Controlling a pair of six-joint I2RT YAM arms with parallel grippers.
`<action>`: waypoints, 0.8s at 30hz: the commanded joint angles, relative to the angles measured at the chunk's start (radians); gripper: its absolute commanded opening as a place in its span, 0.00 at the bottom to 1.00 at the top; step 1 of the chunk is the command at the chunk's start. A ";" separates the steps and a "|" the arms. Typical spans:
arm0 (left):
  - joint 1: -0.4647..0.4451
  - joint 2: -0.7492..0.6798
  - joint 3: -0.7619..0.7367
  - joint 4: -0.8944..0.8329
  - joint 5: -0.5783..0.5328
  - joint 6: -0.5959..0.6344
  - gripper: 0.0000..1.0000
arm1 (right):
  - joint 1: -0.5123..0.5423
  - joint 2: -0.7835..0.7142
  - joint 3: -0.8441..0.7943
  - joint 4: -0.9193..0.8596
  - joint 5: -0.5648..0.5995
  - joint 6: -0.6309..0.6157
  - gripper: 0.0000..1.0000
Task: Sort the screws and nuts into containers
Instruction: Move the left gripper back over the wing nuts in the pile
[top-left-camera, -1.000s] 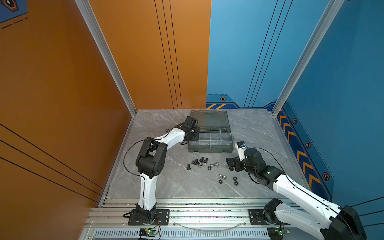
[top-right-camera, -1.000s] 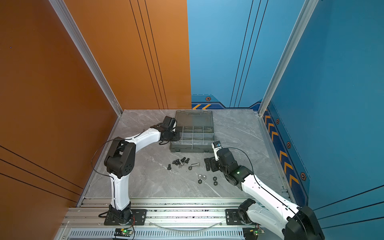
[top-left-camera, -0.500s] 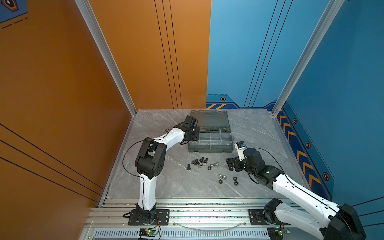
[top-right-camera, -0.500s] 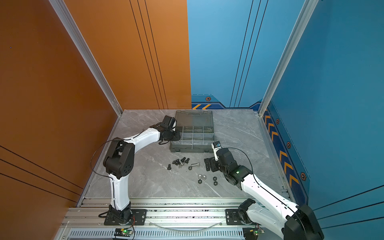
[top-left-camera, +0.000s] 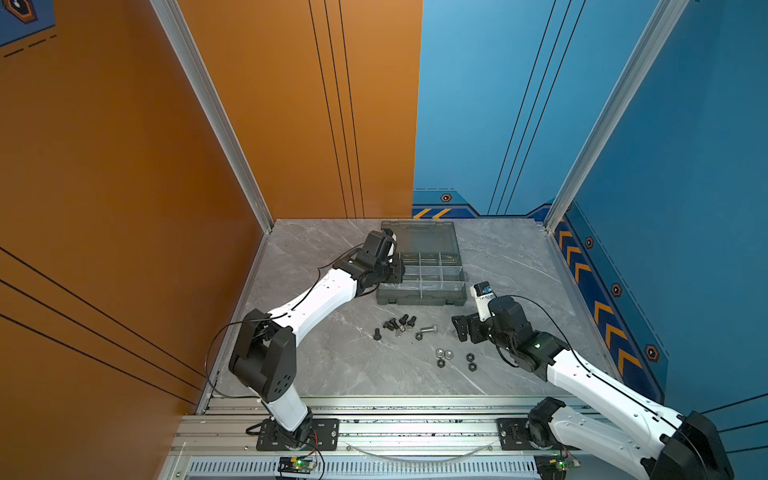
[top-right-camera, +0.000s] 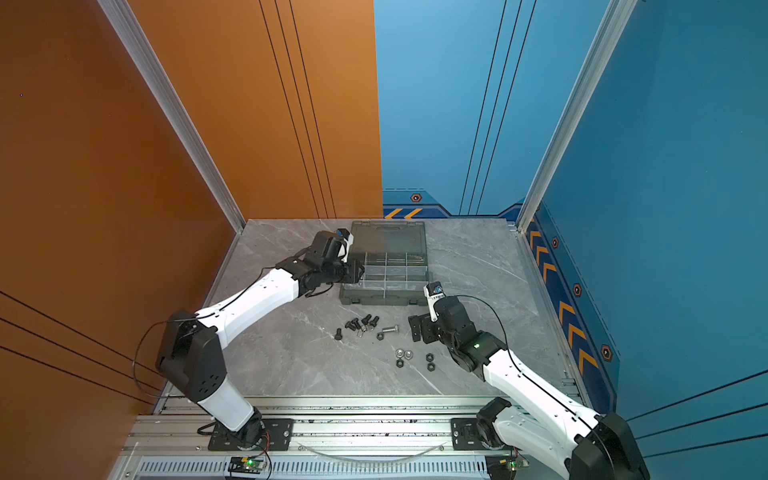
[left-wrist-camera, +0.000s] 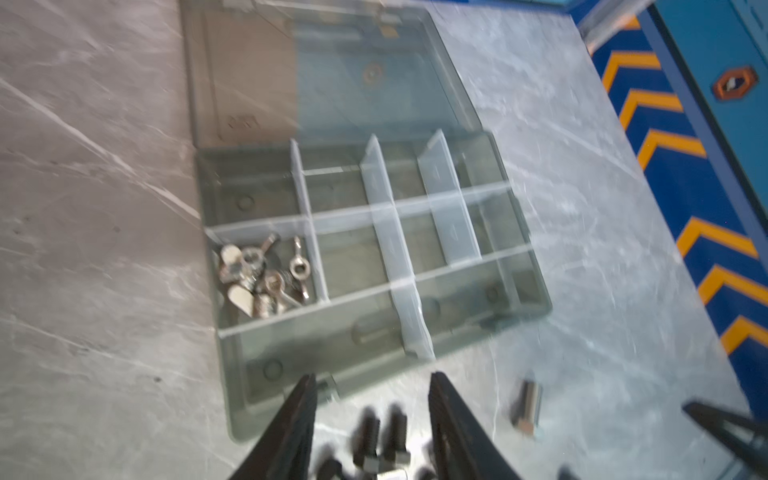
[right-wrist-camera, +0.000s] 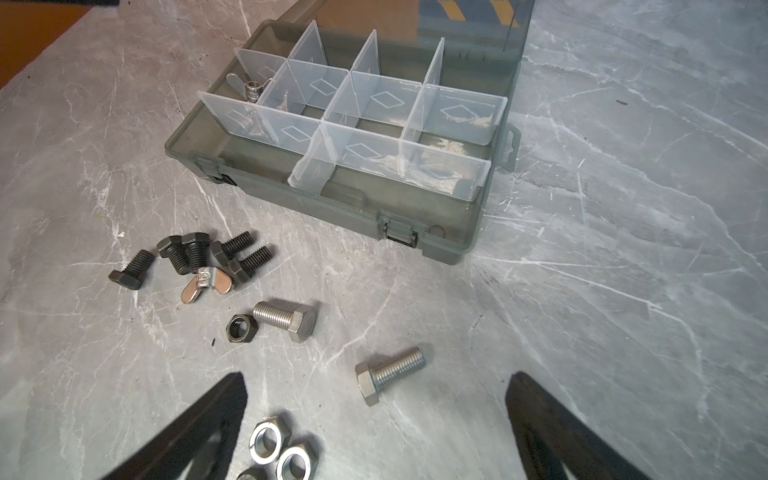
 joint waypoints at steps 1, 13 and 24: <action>-0.062 -0.017 -0.075 -0.032 -0.021 0.055 0.47 | -0.005 0.008 -0.004 -0.006 0.016 0.002 1.00; -0.172 -0.022 -0.241 -0.030 0.045 0.048 0.50 | -0.009 0.031 0.007 -0.005 0.011 -0.016 1.00; -0.190 0.045 -0.257 -0.022 0.026 0.034 0.51 | -0.009 0.055 0.006 0.009 -0.005 -0.008 1.00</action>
